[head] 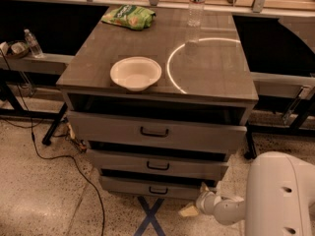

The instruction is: Open bottom drawer

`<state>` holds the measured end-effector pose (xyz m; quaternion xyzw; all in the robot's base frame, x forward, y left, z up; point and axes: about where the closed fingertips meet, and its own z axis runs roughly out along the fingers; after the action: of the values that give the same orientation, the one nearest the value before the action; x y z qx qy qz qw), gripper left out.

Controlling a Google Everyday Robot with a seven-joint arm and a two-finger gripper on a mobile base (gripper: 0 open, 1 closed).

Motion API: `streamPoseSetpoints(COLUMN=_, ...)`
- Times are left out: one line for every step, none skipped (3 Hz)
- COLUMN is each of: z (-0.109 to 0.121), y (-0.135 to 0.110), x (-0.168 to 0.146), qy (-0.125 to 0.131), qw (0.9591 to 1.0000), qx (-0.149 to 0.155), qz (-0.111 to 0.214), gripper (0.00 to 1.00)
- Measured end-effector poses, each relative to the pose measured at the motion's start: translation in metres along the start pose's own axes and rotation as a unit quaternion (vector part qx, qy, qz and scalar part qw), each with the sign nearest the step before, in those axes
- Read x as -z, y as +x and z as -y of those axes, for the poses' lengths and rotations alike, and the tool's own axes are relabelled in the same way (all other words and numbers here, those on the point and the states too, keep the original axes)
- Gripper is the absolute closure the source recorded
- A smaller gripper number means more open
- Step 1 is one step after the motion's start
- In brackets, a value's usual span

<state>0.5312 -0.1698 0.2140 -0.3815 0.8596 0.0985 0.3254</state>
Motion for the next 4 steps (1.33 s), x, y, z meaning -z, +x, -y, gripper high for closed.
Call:
streamPoseSetpoints(z=0.005, y=0.004, x=-0.024, qy=0.006, qw=0.9999, qx=0.006, qz=0.006, gripper=0.04)
streamPoseSetpoints(z=0.008, y=0.008, x=-0.034, qy=0.01, qw=0.9999, qx=0.009, qz=0.003, gripper=0.26)
streamPoseSetpoints(z=0.012, y=0.015, x=-0.032, qy=0.017, qw=0.9998, qx=0.009, qz=-0.003, gripper=0.5)
streamPoseSetpoints(z=0.012, y=0.011, x=-0.027, qy=0.017, qw=0.9998, qx=0.009, qz=-0.003, gripper=0.72)
